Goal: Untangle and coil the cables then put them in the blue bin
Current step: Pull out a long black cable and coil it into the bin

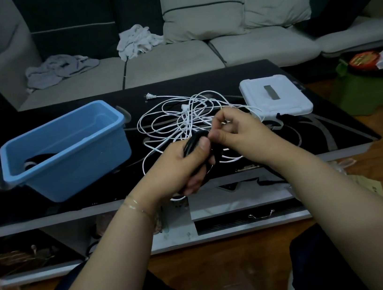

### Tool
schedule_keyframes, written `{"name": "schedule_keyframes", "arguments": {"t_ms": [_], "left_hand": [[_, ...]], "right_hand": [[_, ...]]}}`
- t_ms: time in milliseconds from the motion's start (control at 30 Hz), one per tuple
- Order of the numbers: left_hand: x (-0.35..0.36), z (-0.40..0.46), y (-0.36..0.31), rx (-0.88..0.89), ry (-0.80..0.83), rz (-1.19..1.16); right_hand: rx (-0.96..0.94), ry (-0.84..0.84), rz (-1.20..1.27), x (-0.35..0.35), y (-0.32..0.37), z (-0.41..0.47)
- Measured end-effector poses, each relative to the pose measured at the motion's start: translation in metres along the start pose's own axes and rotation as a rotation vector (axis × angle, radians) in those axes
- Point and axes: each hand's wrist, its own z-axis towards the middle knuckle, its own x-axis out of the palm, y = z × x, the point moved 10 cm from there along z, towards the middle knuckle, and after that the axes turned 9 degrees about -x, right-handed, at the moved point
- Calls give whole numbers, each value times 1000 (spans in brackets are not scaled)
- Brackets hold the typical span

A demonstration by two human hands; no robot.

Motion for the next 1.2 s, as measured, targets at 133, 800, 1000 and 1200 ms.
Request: {"name": "schedule_keyframes", "arguments": {"t_ms": [133,800,1000,1200], "left_hand": [[-14,-2,-8,35,-36,-240],[-59,-3,1,112,-466,-809],[-67,-5,4,137,-563,-737],[-78,-9,4,183,-655,-632]], "right_hand": [[60,-32,-19,-9,-17,2],[158,373,-482,79,-23,-25],[147,481,-591,83,-27,-34],[187,506,-595,84,-36,-40]]}}
